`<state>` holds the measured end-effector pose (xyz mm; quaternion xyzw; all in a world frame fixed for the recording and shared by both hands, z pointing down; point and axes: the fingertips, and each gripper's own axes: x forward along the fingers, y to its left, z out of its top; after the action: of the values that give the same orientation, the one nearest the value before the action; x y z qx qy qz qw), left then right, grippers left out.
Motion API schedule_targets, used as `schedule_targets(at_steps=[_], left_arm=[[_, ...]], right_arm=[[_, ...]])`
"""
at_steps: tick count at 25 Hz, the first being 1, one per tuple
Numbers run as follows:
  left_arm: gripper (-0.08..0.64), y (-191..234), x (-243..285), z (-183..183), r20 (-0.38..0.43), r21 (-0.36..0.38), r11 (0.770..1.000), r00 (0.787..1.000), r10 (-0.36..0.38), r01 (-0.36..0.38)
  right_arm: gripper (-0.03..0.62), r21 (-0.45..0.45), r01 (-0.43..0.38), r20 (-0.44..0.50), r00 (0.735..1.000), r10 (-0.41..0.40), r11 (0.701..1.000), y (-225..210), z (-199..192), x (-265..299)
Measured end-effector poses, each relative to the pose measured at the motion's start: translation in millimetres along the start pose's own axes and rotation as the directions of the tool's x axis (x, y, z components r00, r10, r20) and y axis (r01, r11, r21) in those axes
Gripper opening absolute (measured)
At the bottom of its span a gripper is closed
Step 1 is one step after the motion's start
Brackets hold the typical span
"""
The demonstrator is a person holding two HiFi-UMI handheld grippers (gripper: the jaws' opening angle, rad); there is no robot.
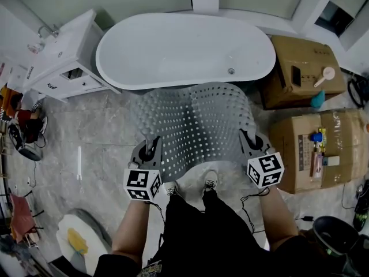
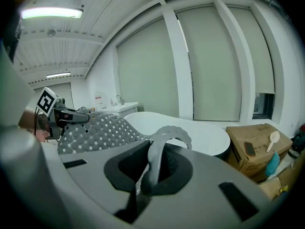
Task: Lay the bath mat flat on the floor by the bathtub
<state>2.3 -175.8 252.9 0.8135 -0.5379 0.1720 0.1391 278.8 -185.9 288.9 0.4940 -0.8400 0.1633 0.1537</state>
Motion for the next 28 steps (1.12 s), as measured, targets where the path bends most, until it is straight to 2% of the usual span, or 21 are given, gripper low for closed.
schedule_targets(at_steps=[10, 15, 28], left_arm=[[0.032, 26, 33, -43, -0.017, 0.072, 0.997, 1.0, -0.02, 0.022], [0.032, 41, 56, -77, -0.032, 0.144, 0.989, 0.999, -0.025, 0.029], [0.032, 62, 107, -170, -0.069, 0.159, 0.986, 0.997, -0.03, 0.041]], right_arm=[[0.026, -0.016, 0.078, -0.015, 0.997, -0.078, 0.997, 11, -33, 32], [0.026, -0.035, 0.117, -0.032, 0.993, -0.118, 0.993, 13, -63, 53], [0.026, -0.06, 0.173, -0.08, 0.981, -0.177, 0.983, 18, -150, 111]])
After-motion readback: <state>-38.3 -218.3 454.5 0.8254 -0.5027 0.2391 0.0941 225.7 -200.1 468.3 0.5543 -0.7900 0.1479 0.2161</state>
